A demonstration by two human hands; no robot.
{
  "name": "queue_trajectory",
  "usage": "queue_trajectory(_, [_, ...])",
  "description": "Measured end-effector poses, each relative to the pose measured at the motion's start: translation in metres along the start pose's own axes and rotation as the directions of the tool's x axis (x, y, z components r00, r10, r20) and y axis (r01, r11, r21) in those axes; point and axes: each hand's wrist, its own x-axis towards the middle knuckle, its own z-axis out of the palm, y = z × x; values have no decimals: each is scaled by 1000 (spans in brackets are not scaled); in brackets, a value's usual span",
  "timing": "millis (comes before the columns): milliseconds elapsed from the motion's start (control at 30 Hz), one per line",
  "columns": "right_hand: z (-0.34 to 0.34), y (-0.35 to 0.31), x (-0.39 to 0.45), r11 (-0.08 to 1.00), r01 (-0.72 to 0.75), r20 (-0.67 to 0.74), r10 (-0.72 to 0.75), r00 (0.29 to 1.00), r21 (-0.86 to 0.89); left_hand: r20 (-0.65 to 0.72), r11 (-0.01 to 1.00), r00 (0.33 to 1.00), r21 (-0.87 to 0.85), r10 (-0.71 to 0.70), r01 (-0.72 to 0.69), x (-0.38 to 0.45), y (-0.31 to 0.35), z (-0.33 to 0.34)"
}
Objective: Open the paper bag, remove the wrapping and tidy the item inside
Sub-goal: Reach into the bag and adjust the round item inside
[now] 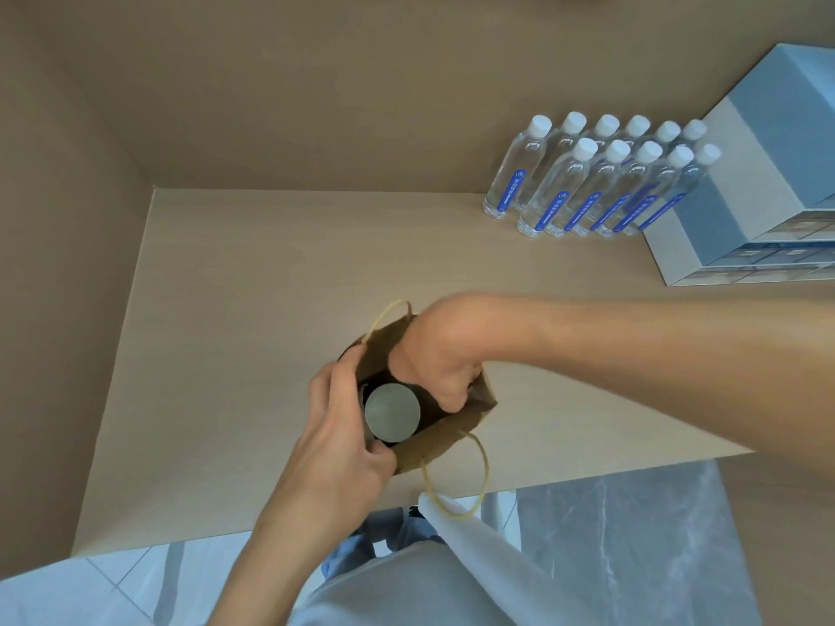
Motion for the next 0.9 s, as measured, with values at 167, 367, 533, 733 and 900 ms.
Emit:
queue_trajectory(167, [-1, 2, -7, 996, 53, -216, -37, 976, 69, -1, 1000, 1000, -7, 2, -2, 3, -1, 1])
queue_trajectory(367, [32, -20, 37, 976, 30, -106, -8, 994, 214, 7, 999, 999, -27, -32, 32, 4, -2, 1])
queue_trajectory(533, [42, -10, 51, 919, -28, -86, 67, 994, 392, 14, 999, 1000, -32, -25, 26, 4, 0, 1])
queue_trajectory(733, [52, -10, 67, 832, -46, -143, 150, 978, 553, 16, 1000, 1000, -18, -17, 18, 7, 0, 3])
queue_trajectory(900, [53, -20, 67, 774, -31, -197, 199, 960, 632, 17, 998, 999, 44, -47, 46, 7, 0, 3])
